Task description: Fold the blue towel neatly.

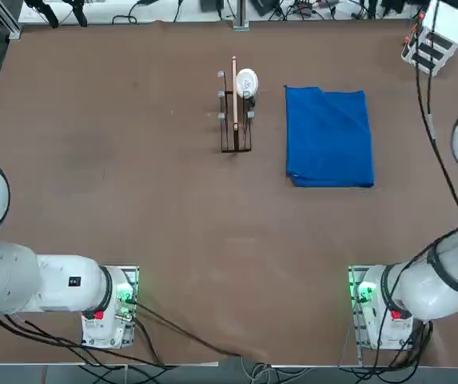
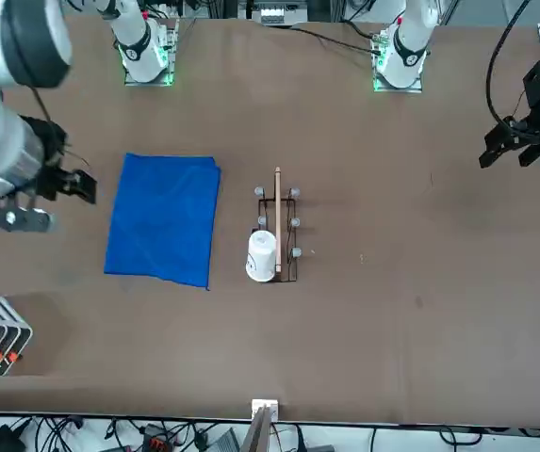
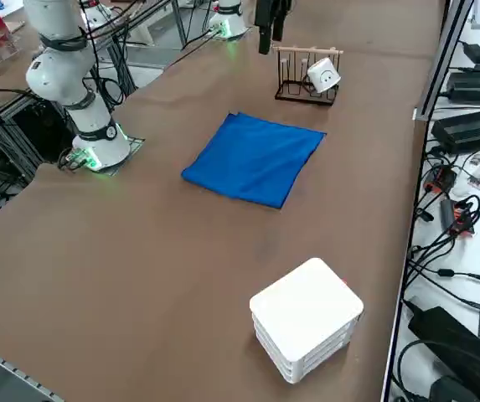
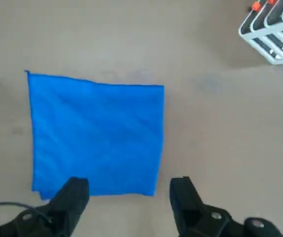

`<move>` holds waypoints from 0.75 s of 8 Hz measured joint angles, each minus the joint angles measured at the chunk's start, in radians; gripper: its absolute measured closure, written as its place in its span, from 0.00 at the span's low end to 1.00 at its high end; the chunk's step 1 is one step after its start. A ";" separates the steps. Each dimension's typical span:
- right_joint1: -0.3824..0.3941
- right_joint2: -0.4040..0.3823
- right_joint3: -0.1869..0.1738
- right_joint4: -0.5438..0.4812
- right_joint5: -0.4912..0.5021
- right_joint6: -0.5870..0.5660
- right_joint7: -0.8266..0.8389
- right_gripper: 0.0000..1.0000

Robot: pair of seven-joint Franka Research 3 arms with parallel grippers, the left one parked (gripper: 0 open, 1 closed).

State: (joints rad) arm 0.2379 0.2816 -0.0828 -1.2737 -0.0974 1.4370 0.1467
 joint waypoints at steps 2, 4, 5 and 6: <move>-0.018 -0.069 0.001 -0.058 0.000 -0.008 -0.025 0.00; -0.073 -0.148 0.003 -0.134 0.050 -0.003 -0.028 0.00; -0.111 -0.189 0.003 -0.175 0.092 0.003 -0.032 0.00; -0.145 -0.233 0.003 -0.226 0.116 0.022 -0.036 0.00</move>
State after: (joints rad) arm 0.0929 0.0489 -0.0795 -1.4992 0.0182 1.4593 0.1107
